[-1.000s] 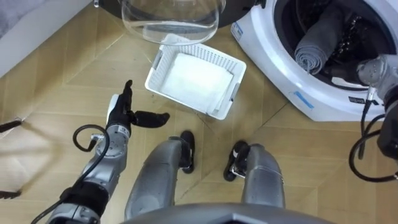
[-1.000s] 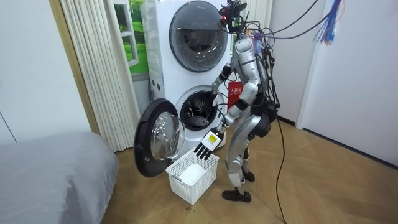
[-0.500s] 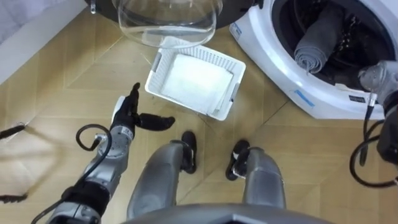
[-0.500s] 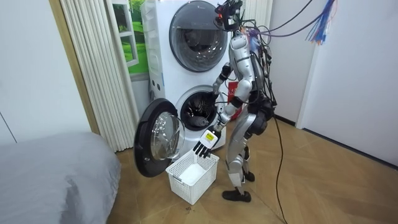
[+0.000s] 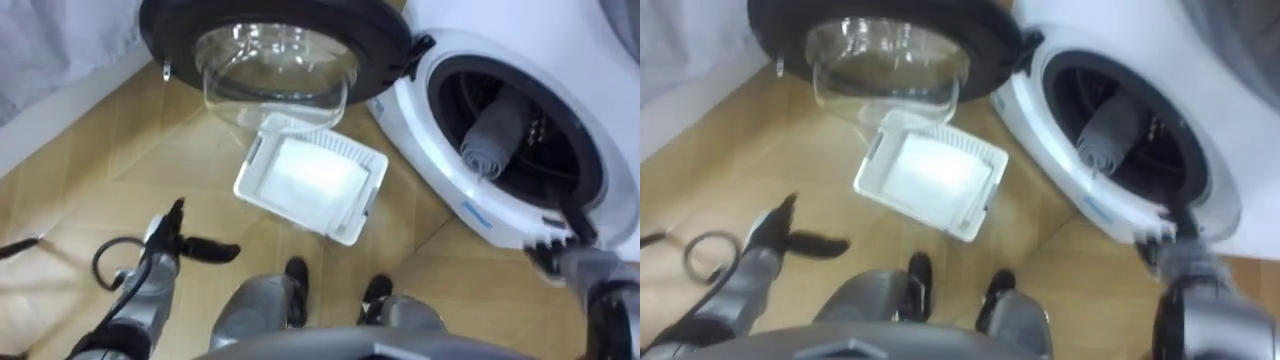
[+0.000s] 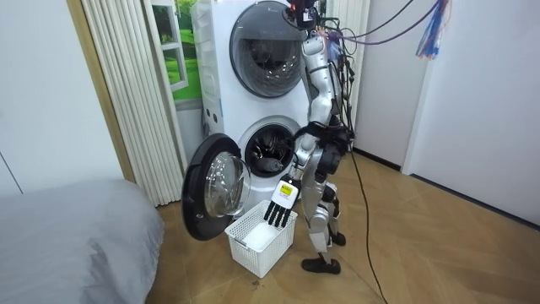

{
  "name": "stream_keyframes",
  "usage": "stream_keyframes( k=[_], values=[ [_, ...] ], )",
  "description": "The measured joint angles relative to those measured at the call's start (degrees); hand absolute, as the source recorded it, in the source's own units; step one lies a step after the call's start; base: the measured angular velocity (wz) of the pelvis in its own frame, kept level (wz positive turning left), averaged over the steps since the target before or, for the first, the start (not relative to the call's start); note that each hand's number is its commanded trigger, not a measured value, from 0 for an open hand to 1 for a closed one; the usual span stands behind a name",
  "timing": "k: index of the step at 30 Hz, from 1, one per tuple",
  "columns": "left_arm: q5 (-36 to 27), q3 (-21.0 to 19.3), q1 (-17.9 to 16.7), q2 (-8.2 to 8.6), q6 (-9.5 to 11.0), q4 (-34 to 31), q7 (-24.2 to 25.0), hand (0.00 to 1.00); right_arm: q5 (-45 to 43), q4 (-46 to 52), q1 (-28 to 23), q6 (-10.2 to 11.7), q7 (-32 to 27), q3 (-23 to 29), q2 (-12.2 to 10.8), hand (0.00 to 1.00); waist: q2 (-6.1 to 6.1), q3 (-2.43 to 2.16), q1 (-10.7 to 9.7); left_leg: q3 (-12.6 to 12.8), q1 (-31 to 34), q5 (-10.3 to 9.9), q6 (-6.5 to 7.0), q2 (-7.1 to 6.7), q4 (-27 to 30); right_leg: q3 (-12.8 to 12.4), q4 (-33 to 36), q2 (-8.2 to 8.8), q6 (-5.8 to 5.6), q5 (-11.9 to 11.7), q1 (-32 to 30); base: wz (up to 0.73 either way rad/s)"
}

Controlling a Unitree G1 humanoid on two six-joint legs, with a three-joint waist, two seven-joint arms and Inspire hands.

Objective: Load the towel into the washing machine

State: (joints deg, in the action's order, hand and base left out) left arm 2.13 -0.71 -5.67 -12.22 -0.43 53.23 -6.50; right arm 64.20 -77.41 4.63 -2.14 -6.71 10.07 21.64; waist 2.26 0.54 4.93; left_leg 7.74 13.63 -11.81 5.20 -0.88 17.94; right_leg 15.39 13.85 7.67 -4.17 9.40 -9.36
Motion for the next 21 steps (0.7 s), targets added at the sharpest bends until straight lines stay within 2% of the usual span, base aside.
stream_keyframes(
  k=[1, 2, 3, 6, 9, 12, 13, 14, 15, 16, 17, 19, 21],
  values=[
    [-0.1, -0.8, -0.6, -0.09, 0.0, 0.3, -0.4, 0.0, -2.1, -0.3, -1.2, 0.2, 0.6, -0.9, -0.3, 0.0, 0.21, -0.16, 0.0, 0.0, -1.4, 0.0, -0.02, -0.01, -0.7, -0.1, -0.5, -0.11, 0.0, 0.0, 1.1, -0.35],
    [-0.2, -1.5, -2.1, -0.44, 0.0, 0.9, -0.9, 0.0, -5.8, -0.4, -3.5, 0.2, 1.3, -3.0, -1.1, 0.0, 0.69, -0.54, -0.1, 0.0, -3.8, 0.1, -0.18, 0.04, -1.8, -0.6, -1.4, -0.4, 0.08, -0.1, 3.1, -0.33],
    [-0.2, -1.7, -3.0, -0.56, 0.0, 0.9, -0.9, 0.0, -7.4, -0.3, -4.4, 0.2, 1.9, -3.9, -1.6, 0.0, 0.82, -0.57, -0.1, -0.1, -5.0, 0.1, -0.28, 0.15, -2.4, -1.0, -1.8, -0.65, 0.19, -0.2, 4.1, -0.39],
    [-0.1, -2.8, -4.6, 0.26, 0.1, 1.1, -0.7, 0.0, -14.4, -0.2, -6.3, 0.1, 4.5, -4.5, -4.4, 0.0, 0.88, -0.54, -1.6, -1.7, -8.1, -0.2, -1.61, 0.24, -3.3, -0.8, -4.1, -1.68, 0.57, -0.5, 7.7, -0.08],
    [-0.3, -2.8, -4.8, 1.79, 0.8, 2.9, -0.7, 0.0, -21.2, -0.4, -6.8, 0.1, 6.4, -5.7, -7.1, 0.0, 0.27, -0.26, -2.1, -1.7, -11.3, -0.4, -2.17, 0.45, -4.7, -0.8, -5.4, -2.2, 0.59, -0.5, 10.7, -0.02],
    [-0.2, -3.9, -5.1, 2.79, 0.8, 4.7, -0.6, 0.0, -24.9, -0.2, -7.1, -0.1, 7.8, -6.5, -7.4, 0.0, -0.31, -0.16, -2.0, -1.5, -12.4, -0.8, -2.92, 0.67, -5.4, -1.0, -5.3, -2.46, 0.59, -0.5, 11.3, -0.03],
    [-0.2, -5.3, -5.1, 2.74, 0.8, 6.0, -0.6, 0.0, -27.4, 0.0, -7.1, -0.1, 8.3, -6.4, -7.9, 0.0, -0.89, -0.51, -1.8, -1.5, -12.8, -1.0, -3.12, 0.79, -5.9, -1.1, -5.3, -2.6, 0.59, -0.5, 11.4, -0.08],
    [0.0, -7.7, -5.3, 2.69, 0.7, 7.3, -0.7, 0.0, -29.4, 0.0, -7.3, -0.2, 8.8, -6.4, -8.6, 0.0, -0.15, -0.19, -1.6, -1.4, -13.4, -1.0, -3.14, 1.0, -6.5, -1.3, -5.2, -2.75, 0.67, -0.6, 11.6, -0.1],
    [0.0, -8.8, -5.5, 2.69, 0.6, 7.9, -0.7, 0.0, -30.5, 0.0, -7.4, -0.4, 9.2, -6.3, -8.9, 0.0, -0.3, -0.31, -1.6, -1.3, -13.6, -1.0, -3.16, 1.05, -6.5, -1.3, -5.2, -2.81, 0.75, -0.6, 11.8, -0.08],
    [0.2, -10.5, -6.2, 2.71, 0.3, 8.7, -0.8, 0.0, -32.3, 0.0, -7.9, -0.5, 9.8, -6.3, -9.4, 0.0, -0.06, -0.13, -1.7, -1.3, -14.3, -1.0, -3.19, 1.05, -6.6, -1.3, -5.2, -2.85, 0.76, -0.6, 12.5, 0.0],
    [0.2, -11.4, -7.2, 2.76, 0.0, 9.0, -0.8, 0.0, -33.4, 0.0, -8.4, -0.5, 10.2, -6.3, -9.6, 0.0, -0.22, -0.27, -1.7, -1.3, -14.7, -1.0, -3.25, 1.07, -6.6, -1.3, -5.2, -2.88, 0.76, -0.6, 13.0, 0.0],
    [0.3, -12.2, -8.1, 2.76, -0.3, 9.8, -0.8, 0.0, -34.4, 0.0, -9.3, -0.5, 10.6, -6.1, -10.0, 0.0, -0.06, 0.02, -1.7, -1.4, -15.4, -1.1, -3.31, 1.1, -6.6, -1.3, -5.2, -2.94, 0.76, -0.6, 13.6, 0.0],
    [1.0, -12.5, -8.9, 2.77, -0.7, 10.7, -1.0, 0.0, -35.9, 0.0, -9.9, -0.4, 10.7, -6.0, -10.6, 0.0, -0.06, -0.01, -1.7, -1.3, -15.6, -1.1, -3.36, 1.2, -6.6, -1.6, -5.2, -3.06, 0.76, -0.6, 14.0, 0.0]
  ],
)
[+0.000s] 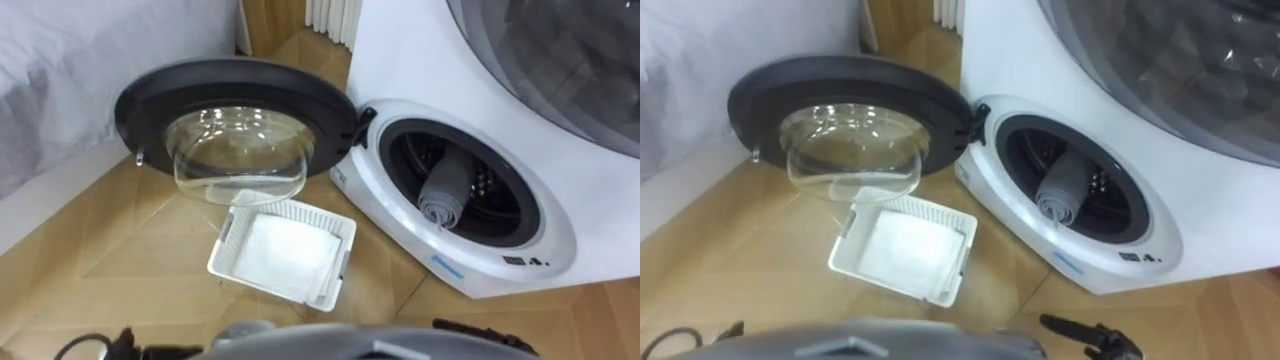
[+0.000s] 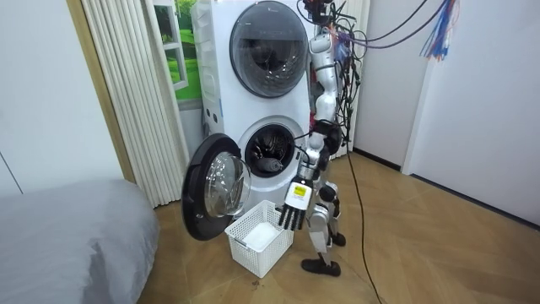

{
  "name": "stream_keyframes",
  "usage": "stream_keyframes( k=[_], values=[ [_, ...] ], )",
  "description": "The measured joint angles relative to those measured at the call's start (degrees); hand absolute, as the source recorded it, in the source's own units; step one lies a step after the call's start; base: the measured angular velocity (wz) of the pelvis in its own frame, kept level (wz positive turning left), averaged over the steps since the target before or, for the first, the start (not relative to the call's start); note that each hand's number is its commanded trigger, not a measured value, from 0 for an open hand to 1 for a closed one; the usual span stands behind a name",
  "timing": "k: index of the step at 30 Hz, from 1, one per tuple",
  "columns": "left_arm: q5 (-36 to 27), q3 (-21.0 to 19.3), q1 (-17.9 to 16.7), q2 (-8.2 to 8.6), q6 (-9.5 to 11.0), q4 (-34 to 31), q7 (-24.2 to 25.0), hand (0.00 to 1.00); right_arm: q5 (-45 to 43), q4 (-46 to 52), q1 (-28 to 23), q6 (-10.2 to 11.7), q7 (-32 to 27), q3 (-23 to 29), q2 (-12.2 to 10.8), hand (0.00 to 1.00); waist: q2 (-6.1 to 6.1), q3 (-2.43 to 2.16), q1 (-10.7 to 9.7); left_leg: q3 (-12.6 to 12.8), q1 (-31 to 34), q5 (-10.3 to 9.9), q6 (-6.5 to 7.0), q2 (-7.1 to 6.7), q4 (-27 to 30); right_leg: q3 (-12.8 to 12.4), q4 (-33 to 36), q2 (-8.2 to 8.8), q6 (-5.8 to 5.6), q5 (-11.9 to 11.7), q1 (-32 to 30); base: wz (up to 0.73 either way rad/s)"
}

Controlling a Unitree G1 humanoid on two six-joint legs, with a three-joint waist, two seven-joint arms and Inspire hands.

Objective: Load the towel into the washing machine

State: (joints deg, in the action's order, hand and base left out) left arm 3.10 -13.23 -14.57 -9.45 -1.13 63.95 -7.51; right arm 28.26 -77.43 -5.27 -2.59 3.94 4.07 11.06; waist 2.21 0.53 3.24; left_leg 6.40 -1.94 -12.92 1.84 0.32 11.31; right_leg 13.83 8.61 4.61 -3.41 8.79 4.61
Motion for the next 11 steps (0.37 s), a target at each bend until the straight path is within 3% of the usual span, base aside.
stream_keyframes(
  k=[3, 11],
  values=[
    [0.5, -0.1, 0.0, 0.68, -0.7, 2.8, -0.9, 0.0, -1.8, -0.5, -0.7, 0.0, 0.0, 0.0, -0.2, 0.0, -0.19, 0.02, 0.1, 0.7, -0.9, -0.2, -0.15, 0.59, -0.4, -1.3, 0.0, -0.23, 0.03, 0.0, 0.5, -0.15],
    [1.5, 0.1, 0.6, 2.04, -4.7, 3.0, -1.0, 0.0, -2.3, -0.6, -1.5, 0.0, -0.4, -0.6, -0.8, 0.0, -1.04, -0.04, -0.4, 1.7, -2.4, -0.5, -0.71, 1.04, -0.4, -3.6, 0.0, -1.24, 0.39, 0.0, 1.3, -0.08]
  ],
)
